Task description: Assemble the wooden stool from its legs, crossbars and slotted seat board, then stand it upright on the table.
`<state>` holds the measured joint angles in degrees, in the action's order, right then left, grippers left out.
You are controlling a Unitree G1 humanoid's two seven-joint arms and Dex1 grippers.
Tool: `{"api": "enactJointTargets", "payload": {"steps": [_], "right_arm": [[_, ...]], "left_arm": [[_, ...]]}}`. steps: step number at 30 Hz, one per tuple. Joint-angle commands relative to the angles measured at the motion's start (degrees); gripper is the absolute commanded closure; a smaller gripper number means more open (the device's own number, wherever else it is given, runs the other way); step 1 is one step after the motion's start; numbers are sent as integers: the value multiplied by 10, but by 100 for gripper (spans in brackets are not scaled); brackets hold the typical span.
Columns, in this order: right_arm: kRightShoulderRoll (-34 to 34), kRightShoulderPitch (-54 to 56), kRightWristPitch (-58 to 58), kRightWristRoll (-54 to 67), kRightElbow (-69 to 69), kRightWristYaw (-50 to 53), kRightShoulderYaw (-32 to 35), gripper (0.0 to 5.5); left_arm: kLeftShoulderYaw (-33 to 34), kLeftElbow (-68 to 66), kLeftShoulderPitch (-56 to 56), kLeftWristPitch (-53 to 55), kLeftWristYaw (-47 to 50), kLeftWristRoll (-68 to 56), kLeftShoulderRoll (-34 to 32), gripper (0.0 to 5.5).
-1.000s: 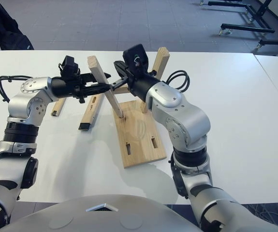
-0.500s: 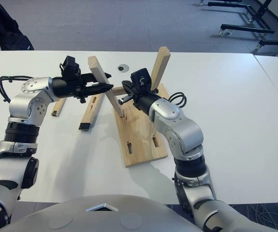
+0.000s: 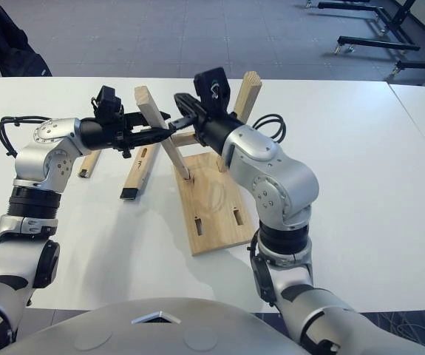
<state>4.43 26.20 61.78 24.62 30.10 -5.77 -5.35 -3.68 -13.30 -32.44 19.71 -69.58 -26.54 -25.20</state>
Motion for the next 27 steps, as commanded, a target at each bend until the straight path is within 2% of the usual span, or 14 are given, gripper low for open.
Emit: {"api": "enactJointTargets", "payload": {"steps": [1, 9, 18, 27], "right_arm": [[19, -50, -35, -23, -23, -12, -25, 548], [33, -85, -85, -51, -62, -34, -54, 548], [-5, -30, -57, -20, -42, -19, 3, 548], [-2, -2, -46, -10, -50, -14, 43, 548]], "left_arm": [[-11, 6, -4, 1, 14, 21, -2, 346], [-32, 37, -3, 8, 66, 55, -3, 346], [-41, -40, -43, 18, 137, 88, 3, 346], [-31, -48, -59, 39, 130, 62, 6, 346]]}}
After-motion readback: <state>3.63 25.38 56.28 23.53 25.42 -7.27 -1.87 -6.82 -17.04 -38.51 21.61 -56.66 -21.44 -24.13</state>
